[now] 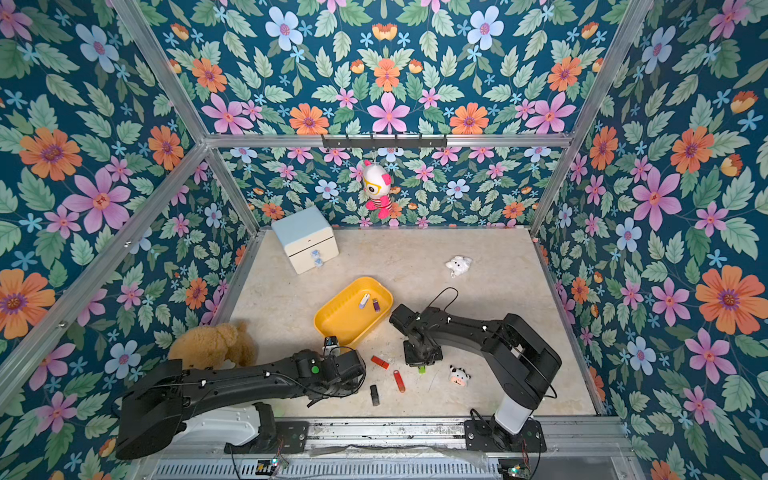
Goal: Put the usb flash drive into the storage box
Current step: Pick up the USB flash from the center of the board.
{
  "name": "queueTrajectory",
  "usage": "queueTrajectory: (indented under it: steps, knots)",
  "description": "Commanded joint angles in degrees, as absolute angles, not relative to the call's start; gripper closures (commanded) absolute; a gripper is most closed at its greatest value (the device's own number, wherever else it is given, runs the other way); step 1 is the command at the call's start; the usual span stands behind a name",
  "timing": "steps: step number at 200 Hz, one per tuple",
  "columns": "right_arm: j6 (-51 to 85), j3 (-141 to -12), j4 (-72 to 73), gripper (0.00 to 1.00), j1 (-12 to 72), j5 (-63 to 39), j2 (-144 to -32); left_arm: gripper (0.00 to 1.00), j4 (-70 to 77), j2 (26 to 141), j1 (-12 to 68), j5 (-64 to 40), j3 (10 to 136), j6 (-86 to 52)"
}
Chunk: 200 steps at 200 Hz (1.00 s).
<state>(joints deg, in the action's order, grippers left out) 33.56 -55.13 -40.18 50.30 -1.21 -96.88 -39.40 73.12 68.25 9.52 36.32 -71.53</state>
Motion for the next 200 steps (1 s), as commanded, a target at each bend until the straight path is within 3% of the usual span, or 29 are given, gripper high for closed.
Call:
queueTrajectory:
  steps: [1,84,155,200]
  knots:
    - [34.0,-54.7,-41.7,1.0,50.4,-2.1,-97.6,0.16,-39.1,73.9,68.3,9.2,36.3,-72.8]
    - [34.0,-55.0,-41.7,1.0,50.4,-2.1,-98.0,0.35,-37.6,75.9,68.6,7.8,35.1,-73.3]
    - [33.8,-55.4,-41.8,1.0,50.4,-2.0,-98.4,0.6,-34.7,77.2,68.7,5.7,32.8,-73.0]
    - [33.9,-55.8,-41.9,1.0,50.4,-2.1,-98.6,0.71,-34.6,77.4,68.7,5.5,32.5,-72.9]
